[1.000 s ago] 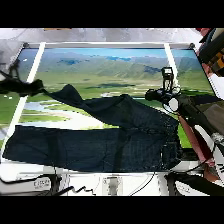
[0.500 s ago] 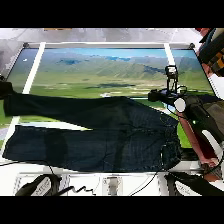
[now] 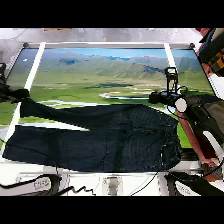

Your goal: Fold the clothes and pants, and hang the long-sleeved shirts on hangers.

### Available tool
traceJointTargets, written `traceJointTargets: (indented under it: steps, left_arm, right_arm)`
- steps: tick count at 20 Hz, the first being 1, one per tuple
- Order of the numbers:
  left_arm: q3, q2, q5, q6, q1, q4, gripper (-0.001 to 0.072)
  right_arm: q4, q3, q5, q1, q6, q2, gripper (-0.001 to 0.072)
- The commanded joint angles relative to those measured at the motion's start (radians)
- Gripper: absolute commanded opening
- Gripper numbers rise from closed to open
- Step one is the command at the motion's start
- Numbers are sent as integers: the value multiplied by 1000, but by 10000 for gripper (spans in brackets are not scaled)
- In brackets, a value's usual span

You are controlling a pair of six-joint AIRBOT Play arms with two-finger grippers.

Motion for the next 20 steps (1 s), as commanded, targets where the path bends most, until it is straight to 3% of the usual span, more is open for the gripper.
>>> traceJointTargets:
  steps: [1, 4, 9, 10, 11, 12, 14, 18, 20]
  left_arm:
    - [-5, -179, 296, -187, -1, 19, 28]
    - [-5, -249, 439, -299, 0, 6, 29]
    - [-5, -257, 712, -298, -5, -30, 35]
    - [-5, -258, 725, -298, -5, -30, 174]
    - [-5, -258, 731, -298, -5, -30, 573]
    - [-5, -257, 729, -296, -3, -29, 694]
    - [-5, -243, 645, -297, 12, -12, 703]
    - [-5, -228, 235, -293, 111, 76, 696]
    - [-5, -240, 101, -266, 169, 74, 687]
  right_arm:
    - [1, 0, -32, 0, 0, 0, 387]
    - [0, 0, -44, 0, 0, 0, 387]
    - [1, 0, -44, 0, 0, 0, 387]
    - [1, 0, -44, 0, 0, 0, 387]
    - [1, 0, -44, 0, 0, 0, 387]
    - [2, 0, -43, 0, 0, 0, 387]
    - [2, 0, -43, 0, 1, 0, 387]
    - [2, 0, -37, 0, 0, 0, 387]
    - [2, 0, -35, 0, 1, 0, 387]
